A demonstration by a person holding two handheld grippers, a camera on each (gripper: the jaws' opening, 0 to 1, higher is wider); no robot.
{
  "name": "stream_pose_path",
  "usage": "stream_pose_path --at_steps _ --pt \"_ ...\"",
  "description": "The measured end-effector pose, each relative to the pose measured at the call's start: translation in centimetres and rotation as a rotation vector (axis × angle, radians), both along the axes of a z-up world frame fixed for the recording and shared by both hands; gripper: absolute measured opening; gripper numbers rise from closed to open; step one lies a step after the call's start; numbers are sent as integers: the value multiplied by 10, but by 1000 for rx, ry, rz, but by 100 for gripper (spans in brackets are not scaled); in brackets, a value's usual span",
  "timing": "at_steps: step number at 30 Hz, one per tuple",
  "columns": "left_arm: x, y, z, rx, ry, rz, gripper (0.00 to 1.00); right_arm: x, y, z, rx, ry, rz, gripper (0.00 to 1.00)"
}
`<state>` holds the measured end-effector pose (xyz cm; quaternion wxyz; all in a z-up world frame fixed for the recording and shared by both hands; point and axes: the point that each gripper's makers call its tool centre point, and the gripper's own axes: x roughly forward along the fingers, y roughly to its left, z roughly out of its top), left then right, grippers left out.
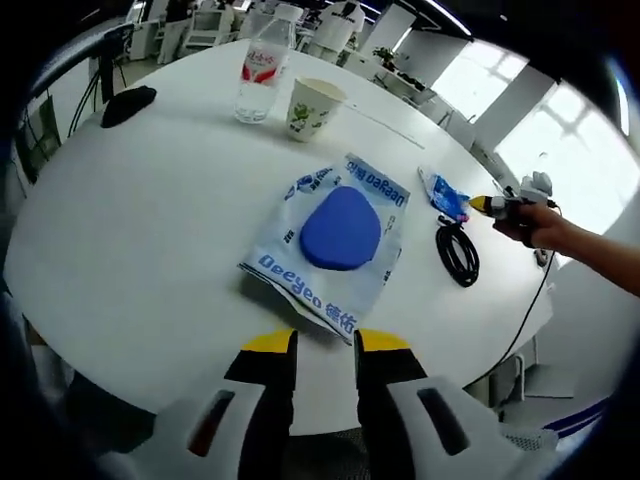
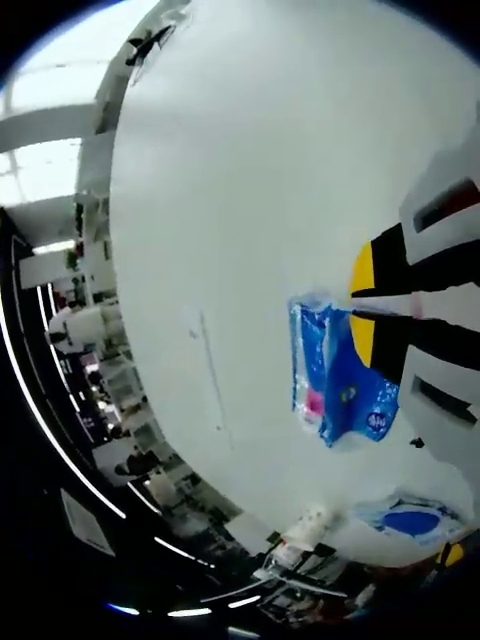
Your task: Arrange the tabletop items into an orderly group along one side of the table until the central work area is clear of visible clutter.
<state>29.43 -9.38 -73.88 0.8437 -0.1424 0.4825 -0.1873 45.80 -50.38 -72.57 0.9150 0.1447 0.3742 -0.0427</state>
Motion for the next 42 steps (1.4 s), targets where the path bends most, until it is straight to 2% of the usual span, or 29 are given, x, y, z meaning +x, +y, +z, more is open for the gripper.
stream_pose_path --at_steps 2,5,14,17,20,29,37,42 --pt "-1 4 -5 6 12 10 20 -3 4 10 16 -22 -8 4" --pt "-1 6 -8 3 18 22 20 -8 13 18 0 -43 32 5" --pt "-1 5 -8 -33 17 57 20 -31 27 17 15 -31 52 4" --pt "0 3 -10 -49 20 68 20 -37 33 14 14 -25 77 5" --pt "-1 -1 -13 -47 19 47 20 -43 41 14 10 -23 99 6" --pt "1 -8 -16 -62 21 39 19 -64 73 2 -2 4 227 11" --pt "0 -14 -19 -81 22 22 16 -80 94 -3 18 7 265 15" --pt "1 -17 -18 -104 26 36 14 -88 102 -7 37 18 276 17"
